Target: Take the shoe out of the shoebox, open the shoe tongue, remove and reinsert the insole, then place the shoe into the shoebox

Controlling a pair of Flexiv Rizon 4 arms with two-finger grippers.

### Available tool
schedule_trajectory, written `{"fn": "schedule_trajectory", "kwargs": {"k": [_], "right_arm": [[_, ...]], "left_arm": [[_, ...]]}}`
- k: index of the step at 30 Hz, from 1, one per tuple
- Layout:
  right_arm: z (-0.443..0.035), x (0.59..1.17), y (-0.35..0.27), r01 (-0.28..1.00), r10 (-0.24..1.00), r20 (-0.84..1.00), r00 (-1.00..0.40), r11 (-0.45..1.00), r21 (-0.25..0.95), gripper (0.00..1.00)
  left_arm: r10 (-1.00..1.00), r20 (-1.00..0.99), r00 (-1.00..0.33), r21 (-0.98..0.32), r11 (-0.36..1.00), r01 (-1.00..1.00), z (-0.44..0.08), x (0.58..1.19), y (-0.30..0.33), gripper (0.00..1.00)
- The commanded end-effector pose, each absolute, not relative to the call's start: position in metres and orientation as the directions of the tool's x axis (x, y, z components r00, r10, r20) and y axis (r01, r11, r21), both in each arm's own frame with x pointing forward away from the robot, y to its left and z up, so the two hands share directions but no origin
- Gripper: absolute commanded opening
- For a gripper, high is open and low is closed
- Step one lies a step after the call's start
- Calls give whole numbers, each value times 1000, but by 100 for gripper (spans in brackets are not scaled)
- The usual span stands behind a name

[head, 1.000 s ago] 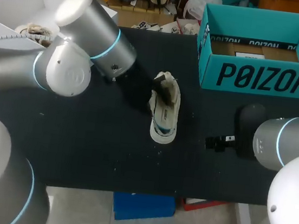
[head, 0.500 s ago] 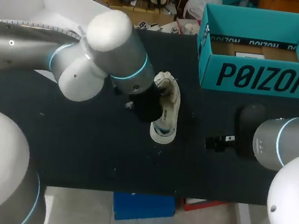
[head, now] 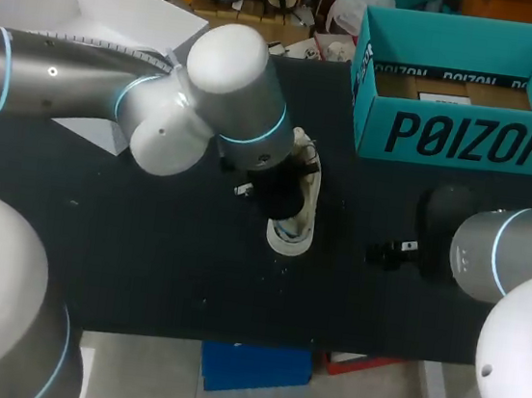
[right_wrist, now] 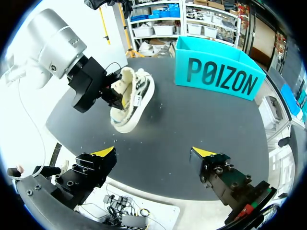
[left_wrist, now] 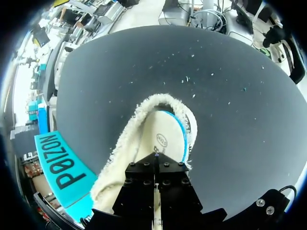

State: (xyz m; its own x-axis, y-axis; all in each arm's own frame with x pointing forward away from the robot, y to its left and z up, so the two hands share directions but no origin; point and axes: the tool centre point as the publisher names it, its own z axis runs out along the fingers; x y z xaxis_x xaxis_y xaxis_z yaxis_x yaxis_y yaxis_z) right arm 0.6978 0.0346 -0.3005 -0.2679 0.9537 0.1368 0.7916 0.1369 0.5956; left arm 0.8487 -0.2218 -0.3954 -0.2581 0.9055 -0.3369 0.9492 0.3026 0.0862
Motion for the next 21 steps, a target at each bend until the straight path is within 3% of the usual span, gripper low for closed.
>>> {"fn": "schedule_trajectory", "kwargs": {"k": [1,10,21], "right_arm": [[-302,697,35,789,954,136,-266,135,599,100],[-302,697,35,789,954,136,-266,135,599,100],[-302,697,35,789,954,136,-266,135,599,100]], "left_arm": [[904,-357,-234,107,289,951,-379,844,-211,0],[920,-334,-206,154,269,951,-357,825,-197,0],[919,-315,-237,162,299,940,-366,828,-189,0]]}}
